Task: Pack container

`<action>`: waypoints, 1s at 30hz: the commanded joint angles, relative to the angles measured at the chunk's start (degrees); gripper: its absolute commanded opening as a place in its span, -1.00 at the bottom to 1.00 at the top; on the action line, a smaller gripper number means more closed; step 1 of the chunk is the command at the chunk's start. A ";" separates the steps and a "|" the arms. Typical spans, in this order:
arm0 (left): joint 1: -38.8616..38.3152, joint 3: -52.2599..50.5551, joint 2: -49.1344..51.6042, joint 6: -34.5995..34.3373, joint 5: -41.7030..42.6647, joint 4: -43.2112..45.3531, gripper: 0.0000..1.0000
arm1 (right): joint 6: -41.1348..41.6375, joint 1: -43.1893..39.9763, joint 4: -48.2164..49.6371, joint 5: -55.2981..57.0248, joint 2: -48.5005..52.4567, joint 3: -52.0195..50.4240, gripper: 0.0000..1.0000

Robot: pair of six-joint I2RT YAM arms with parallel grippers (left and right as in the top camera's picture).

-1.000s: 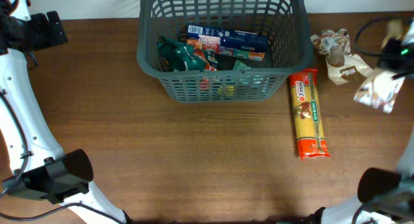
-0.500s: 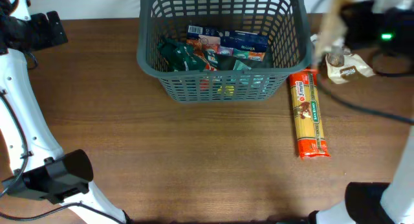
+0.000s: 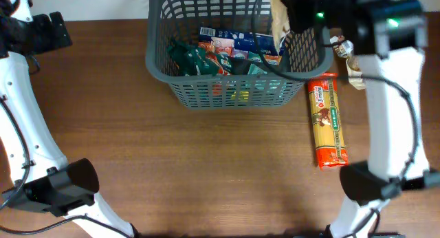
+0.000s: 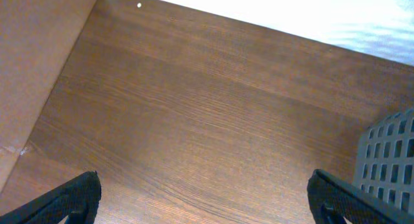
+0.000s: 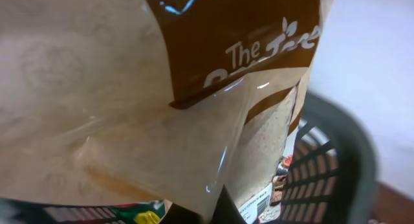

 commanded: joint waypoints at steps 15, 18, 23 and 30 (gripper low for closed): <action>0.35 -0.31 0.09 -0.61 -0.02 -0.04 0.99 | 1.07 0.22 -7.37 4.00 9.51 1.01 -0.51; 0.35 -0.31 0.09 -0.61 -0.02 -0.04 0.99 | 2.91 0.22 -9.25 3.96 8.28 1.03 0.02; 0.35 -0.31 0.09 -0.61 -0.02 -0.04 0.98 | 4.07 0.22 -10.58 4.02 3.87 1.11 0.14; 0.35 -0.31 0.09 -0.61 -0.02 -0.04 0.99 | 8.85 -0.81 -10.58 14.43 -8.55 1.51 0.18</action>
